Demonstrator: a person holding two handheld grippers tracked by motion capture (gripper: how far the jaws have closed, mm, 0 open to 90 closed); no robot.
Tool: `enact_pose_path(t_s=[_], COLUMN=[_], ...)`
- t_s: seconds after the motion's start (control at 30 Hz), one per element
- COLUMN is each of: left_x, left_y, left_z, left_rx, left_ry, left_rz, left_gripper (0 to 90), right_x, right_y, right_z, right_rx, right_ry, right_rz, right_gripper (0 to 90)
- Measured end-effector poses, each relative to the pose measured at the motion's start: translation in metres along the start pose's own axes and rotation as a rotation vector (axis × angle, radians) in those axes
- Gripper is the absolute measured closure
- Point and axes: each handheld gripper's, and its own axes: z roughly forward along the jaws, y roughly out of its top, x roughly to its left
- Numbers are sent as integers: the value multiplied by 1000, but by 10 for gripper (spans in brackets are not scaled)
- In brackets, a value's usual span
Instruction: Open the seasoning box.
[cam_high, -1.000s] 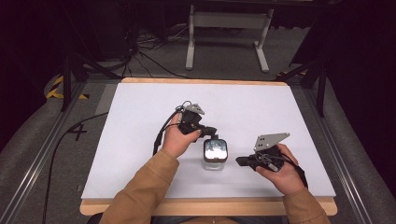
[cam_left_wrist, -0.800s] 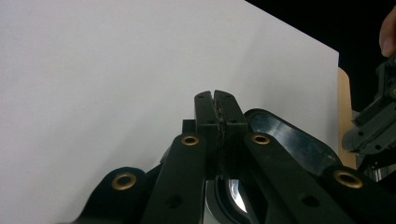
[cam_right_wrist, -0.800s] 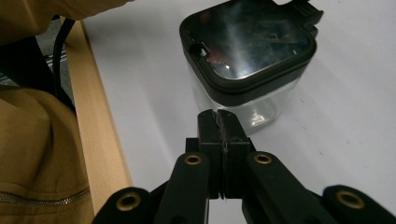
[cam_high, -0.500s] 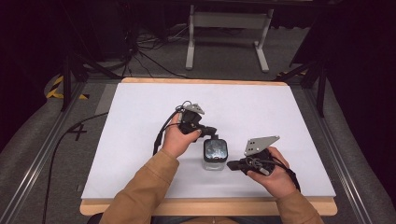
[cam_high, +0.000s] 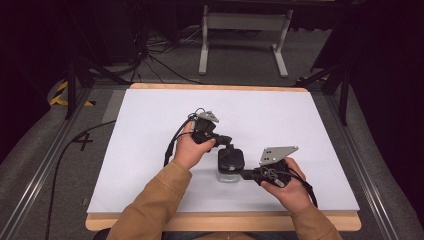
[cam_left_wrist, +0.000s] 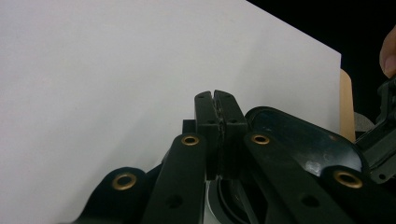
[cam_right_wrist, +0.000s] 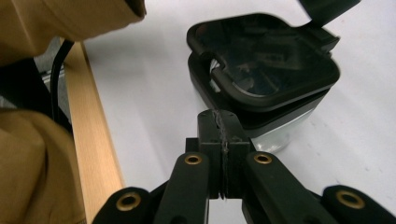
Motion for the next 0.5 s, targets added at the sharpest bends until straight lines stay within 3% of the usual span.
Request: enact_pose_path(t_s=[0.07, 0.2, 0.33, 0.5], left_x=[0, -6, -7, -16], left_y=[0, 0, 0, -2], left_z=[0, -2, -11, -35], left_rx=[-5, 6, -24, -49], left_ry=[2, 50, 68, 74], left_rz=[-1, 16, 20, 24], left_gripper=[896, 892, 867, 867], right_x=[0, -1, -1, -2], right_y=[0, 1, 2, 7], right_z=[0, 0, -1, -3], right_rx=[-7, -27, -36, -62], right_ry=[-4, -19, -22, -24], right_rz=[6, 7, 2, -10], right_gripper=[900, 900, 900, 900])
